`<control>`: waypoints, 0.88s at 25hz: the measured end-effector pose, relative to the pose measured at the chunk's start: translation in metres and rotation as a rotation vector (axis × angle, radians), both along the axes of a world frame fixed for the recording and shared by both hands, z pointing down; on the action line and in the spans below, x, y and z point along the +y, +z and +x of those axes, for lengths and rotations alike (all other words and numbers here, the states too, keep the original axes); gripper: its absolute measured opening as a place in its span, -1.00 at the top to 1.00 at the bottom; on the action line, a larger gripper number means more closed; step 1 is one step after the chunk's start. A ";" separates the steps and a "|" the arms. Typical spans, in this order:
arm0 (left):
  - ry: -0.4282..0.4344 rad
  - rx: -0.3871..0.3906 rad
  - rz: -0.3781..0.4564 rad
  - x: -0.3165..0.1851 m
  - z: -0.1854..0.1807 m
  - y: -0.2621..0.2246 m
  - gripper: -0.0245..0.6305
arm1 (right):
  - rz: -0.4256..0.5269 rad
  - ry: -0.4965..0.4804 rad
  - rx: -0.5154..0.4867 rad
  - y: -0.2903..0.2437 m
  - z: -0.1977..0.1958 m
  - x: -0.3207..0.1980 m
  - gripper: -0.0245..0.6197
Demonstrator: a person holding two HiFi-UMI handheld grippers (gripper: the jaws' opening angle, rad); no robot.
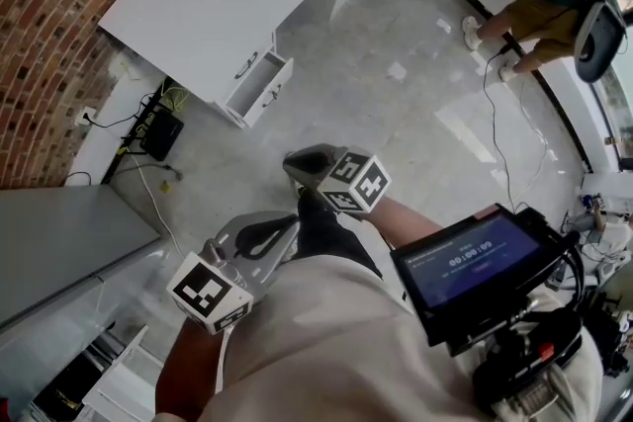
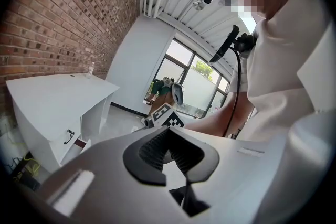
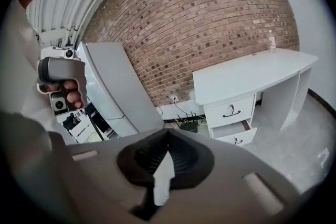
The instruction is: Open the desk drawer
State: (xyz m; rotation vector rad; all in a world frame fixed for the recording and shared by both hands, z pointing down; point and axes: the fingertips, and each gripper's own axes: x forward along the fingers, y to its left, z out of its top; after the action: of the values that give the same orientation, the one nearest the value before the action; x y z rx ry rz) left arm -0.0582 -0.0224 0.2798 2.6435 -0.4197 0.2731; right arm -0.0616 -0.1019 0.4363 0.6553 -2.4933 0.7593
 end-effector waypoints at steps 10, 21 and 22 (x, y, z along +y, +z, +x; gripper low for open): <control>-0.007 0.001 -0.007 0.015 -0.009 0.008 0.91 | 0.037 -0.035 0.021 -0.012 -0.010 0.023 0.91; 0.001 -0.011 -0.003 0.015 -0.010 0.012 0.91 | 0.062 -0.052 0.038 -0.013 -0.012 0.025 0.91; 0.000 -0.011 -0.003 0.014 -0.010 0.012 0.91 | 0.064 -0.054 0.039 -0.013 -0.012 0.025 0.92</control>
State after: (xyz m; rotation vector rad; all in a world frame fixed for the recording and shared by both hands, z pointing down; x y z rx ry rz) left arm -0.0687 -0.0080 0.2920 2.6406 -0.4221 0.2884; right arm -0.0741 -0.0767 0.4229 0.6171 -2.4978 0.6432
